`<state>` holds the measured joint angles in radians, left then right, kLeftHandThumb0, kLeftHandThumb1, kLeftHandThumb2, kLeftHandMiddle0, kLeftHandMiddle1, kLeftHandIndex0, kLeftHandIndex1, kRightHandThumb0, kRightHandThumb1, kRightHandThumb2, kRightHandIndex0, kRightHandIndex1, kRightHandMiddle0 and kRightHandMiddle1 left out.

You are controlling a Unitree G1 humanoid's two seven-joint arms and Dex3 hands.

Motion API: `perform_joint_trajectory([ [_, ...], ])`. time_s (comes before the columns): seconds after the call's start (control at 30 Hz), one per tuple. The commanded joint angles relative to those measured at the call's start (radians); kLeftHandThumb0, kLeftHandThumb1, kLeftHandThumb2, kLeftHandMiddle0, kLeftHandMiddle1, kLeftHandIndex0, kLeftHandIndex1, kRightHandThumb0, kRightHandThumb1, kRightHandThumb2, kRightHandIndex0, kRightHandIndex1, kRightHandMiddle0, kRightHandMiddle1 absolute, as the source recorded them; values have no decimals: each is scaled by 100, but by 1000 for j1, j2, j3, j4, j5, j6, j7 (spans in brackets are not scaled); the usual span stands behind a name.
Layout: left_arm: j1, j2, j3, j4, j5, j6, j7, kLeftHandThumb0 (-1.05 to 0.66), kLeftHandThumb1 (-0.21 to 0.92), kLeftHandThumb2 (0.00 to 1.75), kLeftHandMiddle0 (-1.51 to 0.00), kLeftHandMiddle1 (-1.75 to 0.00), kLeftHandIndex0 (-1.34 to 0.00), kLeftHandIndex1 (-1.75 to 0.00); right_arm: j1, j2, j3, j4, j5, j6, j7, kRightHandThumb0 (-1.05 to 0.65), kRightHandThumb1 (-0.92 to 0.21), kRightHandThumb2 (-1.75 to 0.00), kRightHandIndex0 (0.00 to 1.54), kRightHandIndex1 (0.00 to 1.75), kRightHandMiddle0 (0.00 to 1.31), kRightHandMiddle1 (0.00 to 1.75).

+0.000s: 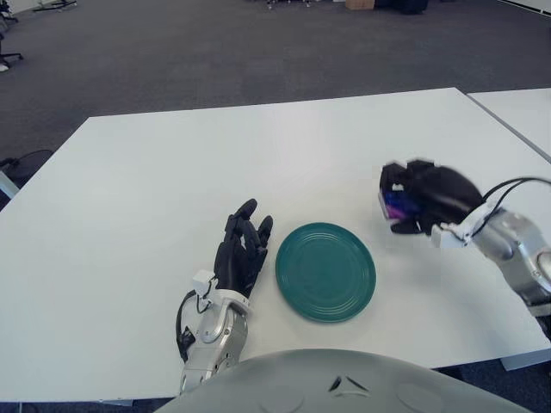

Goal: Put the gum into the plate.

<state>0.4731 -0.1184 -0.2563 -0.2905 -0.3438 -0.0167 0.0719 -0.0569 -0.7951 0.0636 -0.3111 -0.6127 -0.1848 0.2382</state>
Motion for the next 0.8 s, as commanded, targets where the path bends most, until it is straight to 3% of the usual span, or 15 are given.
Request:
perform_joint_trajectory([
  [0.0, -15, -40, 3, 1, 15, 2, 12, -71, 92, 81, -50, -2, -6, -82, 22, 38, -8, -75, 24, 25, 35, -40, -60, -95, 100, 175, 40, 175],
  [0.17, -15, -46, -1, 8, 29, -4, 21, -71, 92, 81, -52, -3, -6, -83, 35, 71, 1, -199, 0, 63, 86, -41, -57, -100, 105, 175, 43, 175],
  [0.37, -17, -57, -4, 20, 52, -17, 40, -70, 92, 80, -53, -3, -7, -83, 47, 107, 23, -238, -31, 88, 130, -42, -54, -103, 107, 175, 44, 175],
  [0.77, -23, -66, -6, 52, 93, -55, 71, -69, 92, 78, -52, -3, -9, -84, 61, 176, 113, -257, -112, 15, 112, -42, -53, -105, 108, 175, 45, 175],
])
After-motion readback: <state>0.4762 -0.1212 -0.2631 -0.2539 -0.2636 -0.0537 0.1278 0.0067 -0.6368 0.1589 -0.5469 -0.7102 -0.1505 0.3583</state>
